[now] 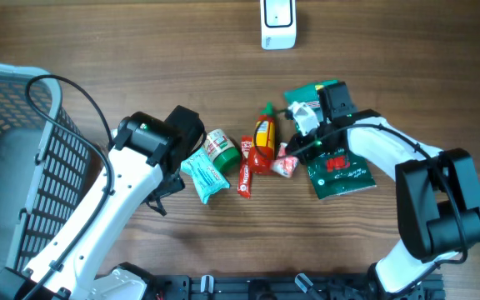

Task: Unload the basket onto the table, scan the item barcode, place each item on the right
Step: 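Lower and close the right gripper on the Kleenex pack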

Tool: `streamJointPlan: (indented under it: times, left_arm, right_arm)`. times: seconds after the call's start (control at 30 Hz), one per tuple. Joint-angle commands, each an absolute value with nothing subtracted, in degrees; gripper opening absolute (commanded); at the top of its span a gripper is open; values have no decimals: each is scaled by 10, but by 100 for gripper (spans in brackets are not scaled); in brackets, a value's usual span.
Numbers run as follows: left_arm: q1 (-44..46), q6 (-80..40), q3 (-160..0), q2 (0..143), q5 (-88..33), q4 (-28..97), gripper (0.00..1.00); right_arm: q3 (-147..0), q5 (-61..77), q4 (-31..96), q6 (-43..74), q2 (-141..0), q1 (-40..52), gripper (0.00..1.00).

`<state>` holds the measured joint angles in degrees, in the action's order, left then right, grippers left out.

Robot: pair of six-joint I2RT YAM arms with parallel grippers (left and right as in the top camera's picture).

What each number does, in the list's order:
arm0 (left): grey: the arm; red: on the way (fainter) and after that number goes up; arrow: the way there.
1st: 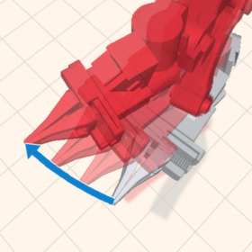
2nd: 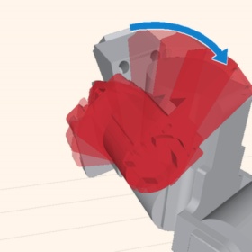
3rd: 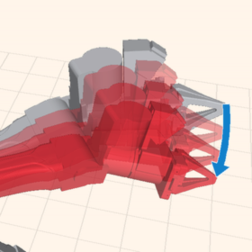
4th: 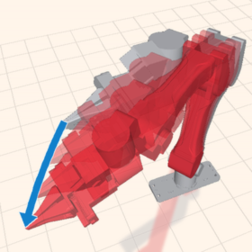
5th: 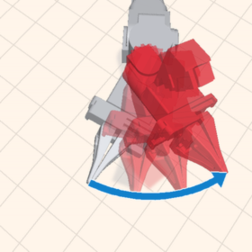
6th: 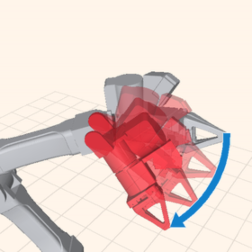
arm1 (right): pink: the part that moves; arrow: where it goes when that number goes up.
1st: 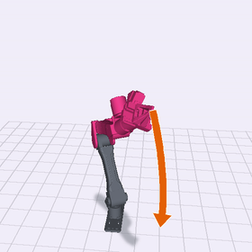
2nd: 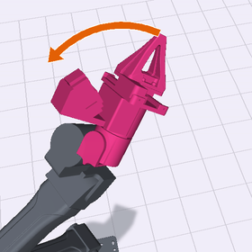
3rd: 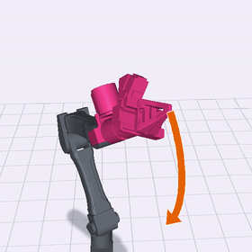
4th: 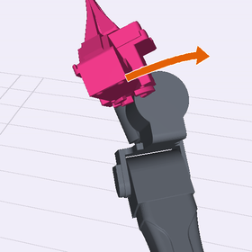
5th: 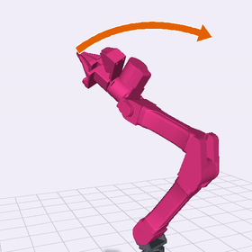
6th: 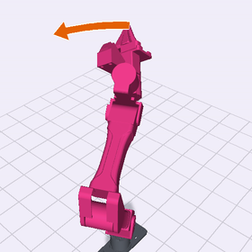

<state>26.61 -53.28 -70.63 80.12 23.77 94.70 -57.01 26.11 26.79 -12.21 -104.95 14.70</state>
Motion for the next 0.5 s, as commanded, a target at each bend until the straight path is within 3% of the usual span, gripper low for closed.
streamJointPlan:
  times: [0.0,0.2,0.27,0.37,0.4,0.47]
  left_arm:
    - [264,-544,-704,794,245,947,100]
    - [264,-544,-704,794,245,947,100]
    - [264,-544,-704,794,245,947,100]
    - [264,-544,-704,794,245,947,100]
    - [264,-544,-704,794,245,947,100]
    - [264,-544,-704,794,245,947,100]
  right_arm:
    - [-631,188,312,32,-1027,146,4]
    - [-666,163,369,276,-959,146,4]
    - [-657,-16,372,438,-964,147,5]
    - [-633,-90,371,596,-971,147,32]
    - [-631,-90,372,610,-973,147,34]
    - [-631,-90,367,615,-973,147,49]
